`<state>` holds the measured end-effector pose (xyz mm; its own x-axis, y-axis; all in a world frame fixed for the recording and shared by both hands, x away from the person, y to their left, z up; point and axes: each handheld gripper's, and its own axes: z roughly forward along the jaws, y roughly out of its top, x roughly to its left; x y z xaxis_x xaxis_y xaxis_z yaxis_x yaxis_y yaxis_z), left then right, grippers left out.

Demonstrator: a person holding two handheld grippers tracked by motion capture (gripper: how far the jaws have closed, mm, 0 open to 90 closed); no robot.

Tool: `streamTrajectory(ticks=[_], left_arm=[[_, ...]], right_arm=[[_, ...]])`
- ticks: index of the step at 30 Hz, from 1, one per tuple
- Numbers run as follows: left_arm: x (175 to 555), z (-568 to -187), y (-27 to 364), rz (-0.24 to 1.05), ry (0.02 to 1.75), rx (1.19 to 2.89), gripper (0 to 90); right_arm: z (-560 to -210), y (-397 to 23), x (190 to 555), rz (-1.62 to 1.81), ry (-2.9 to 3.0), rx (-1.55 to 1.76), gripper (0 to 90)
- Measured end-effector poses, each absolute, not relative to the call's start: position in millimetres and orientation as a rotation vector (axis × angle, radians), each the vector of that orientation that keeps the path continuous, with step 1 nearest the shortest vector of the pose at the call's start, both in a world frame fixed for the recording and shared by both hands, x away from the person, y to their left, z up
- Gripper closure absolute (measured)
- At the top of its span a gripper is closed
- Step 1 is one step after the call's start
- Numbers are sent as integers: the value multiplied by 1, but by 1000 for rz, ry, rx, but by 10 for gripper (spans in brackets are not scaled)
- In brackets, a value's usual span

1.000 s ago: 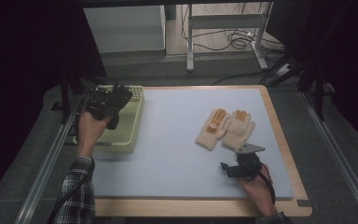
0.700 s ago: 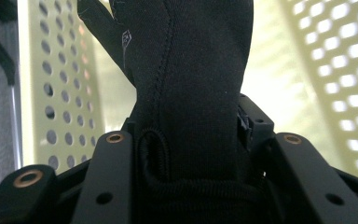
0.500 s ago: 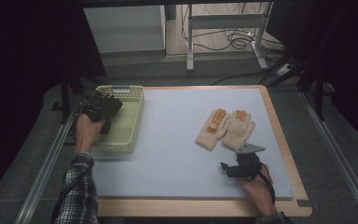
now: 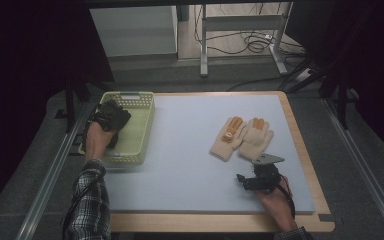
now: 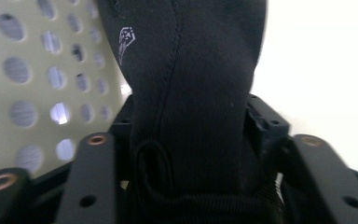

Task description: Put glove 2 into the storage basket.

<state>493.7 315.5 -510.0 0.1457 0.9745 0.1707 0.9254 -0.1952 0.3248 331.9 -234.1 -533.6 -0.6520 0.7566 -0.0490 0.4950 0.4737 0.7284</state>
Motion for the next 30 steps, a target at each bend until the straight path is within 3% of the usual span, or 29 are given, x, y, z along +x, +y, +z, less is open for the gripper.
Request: streamTrajectory(ticks=[5,10,24,30], left_arm=[[491,-507,318,494,1905,2234,207],[484,-495,320,442,1864,2210,96],[448,-465,334,327,1614,2012,40],[432,-464,330,374,1520,2034,32]], right_arm=[[-534,-234,332,990,2361,1052,167],[-534,-234,332,990,2360,1052,167],[-534,-234,332,990,2360,1051,167],[-534,-234,332,990,2360,1051,167]])
